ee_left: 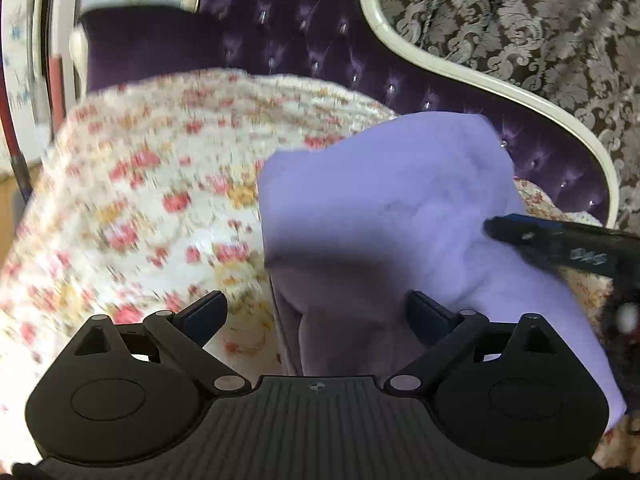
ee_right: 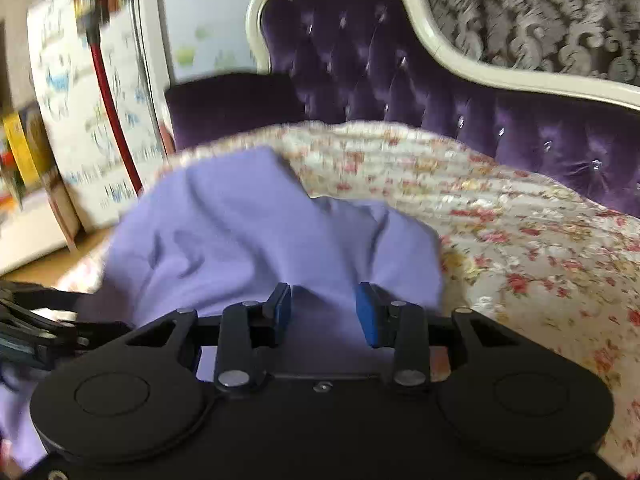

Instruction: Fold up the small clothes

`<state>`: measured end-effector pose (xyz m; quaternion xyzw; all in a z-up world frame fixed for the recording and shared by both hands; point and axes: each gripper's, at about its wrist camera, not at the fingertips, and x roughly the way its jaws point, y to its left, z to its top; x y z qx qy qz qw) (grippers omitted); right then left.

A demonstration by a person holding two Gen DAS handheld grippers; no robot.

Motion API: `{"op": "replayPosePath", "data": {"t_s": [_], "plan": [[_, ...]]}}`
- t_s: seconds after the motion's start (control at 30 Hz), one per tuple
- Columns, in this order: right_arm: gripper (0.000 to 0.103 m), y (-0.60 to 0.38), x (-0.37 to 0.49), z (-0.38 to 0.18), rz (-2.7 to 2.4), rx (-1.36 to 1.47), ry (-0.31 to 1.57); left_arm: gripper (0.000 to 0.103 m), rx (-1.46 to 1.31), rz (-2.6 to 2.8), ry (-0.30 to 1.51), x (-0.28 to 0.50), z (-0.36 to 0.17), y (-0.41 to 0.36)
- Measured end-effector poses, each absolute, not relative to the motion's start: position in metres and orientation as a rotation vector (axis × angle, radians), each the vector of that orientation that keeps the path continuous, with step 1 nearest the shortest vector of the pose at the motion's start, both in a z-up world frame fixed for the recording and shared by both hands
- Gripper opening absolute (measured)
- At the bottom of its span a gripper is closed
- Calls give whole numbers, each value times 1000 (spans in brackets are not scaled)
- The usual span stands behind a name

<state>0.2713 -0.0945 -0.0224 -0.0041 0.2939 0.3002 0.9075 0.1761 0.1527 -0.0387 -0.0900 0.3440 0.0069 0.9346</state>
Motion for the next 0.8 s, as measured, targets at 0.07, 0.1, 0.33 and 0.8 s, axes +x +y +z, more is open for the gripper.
{"op": "replayPosePath", "data": {"t_s": [0.07,0.1,0.33,0.8], "plan": [[48,-107,253,-9,624,5,550,94,-129,51,675,166,-30,148],[48,-113,242,-5,624,0,525,94,-109,62,658,161,-25,146],[54,-132,165,-14,590,-97,470,94,-24,101,582,115,-19,139],[52,-116,238,22,766,28,512,94,25,179,666,119,-40,146]]}}
